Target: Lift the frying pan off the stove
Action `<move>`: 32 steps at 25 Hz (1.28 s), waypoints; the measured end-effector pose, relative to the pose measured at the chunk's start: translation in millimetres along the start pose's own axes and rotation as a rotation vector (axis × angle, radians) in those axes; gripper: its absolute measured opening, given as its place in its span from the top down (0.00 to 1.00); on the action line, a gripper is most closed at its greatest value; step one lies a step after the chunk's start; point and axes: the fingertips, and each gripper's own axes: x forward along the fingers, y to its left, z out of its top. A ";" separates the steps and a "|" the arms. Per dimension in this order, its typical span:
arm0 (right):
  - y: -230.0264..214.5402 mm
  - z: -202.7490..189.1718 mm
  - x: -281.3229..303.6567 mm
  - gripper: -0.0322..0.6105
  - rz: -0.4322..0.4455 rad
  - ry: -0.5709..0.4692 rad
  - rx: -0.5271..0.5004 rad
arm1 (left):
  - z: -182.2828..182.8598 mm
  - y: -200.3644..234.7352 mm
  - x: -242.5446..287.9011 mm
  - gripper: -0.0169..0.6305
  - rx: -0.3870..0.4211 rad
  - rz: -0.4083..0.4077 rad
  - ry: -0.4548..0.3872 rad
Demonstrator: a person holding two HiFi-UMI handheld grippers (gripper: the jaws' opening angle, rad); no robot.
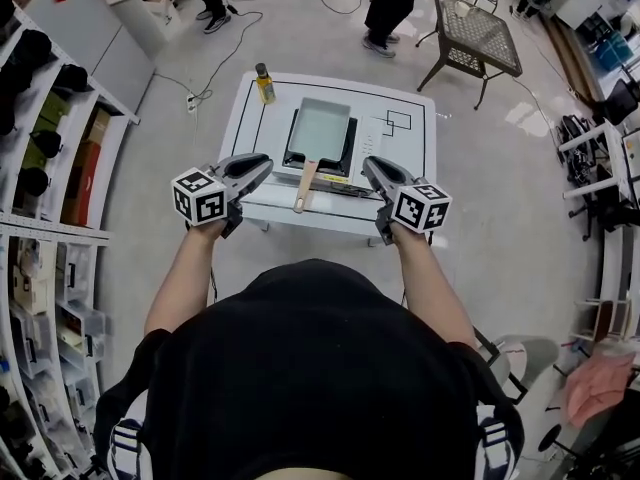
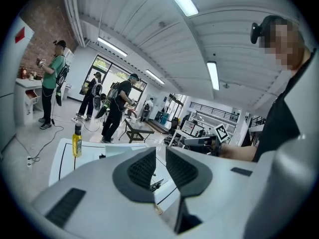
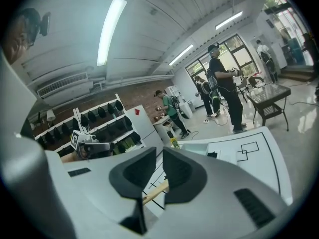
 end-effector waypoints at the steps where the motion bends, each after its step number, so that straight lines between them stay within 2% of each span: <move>1: -1.2 0.3 1.2 0.88 0.006 0.006 -0.003 | -0.6 0.0 0.7 0.87 -0.001 0.006 0.001; 12: -18.0 4.8 3.2 0.88 0.032 0.030 -0.020 | -0.7 -2.4 21.2 0.87 0.000 0.019 -0.003; 22: -14.3 8.2 7.0 0.87 0.053 0.025 -0.019 | 1.9 -4.7 18.2 0.87 0.021 0.035 0.010; 32: -15.3 10.1 6.7 0.87 0.015 0.014 -0.021 | 5.5 0.3 22.7 0.87 0.022 -0.013 0.001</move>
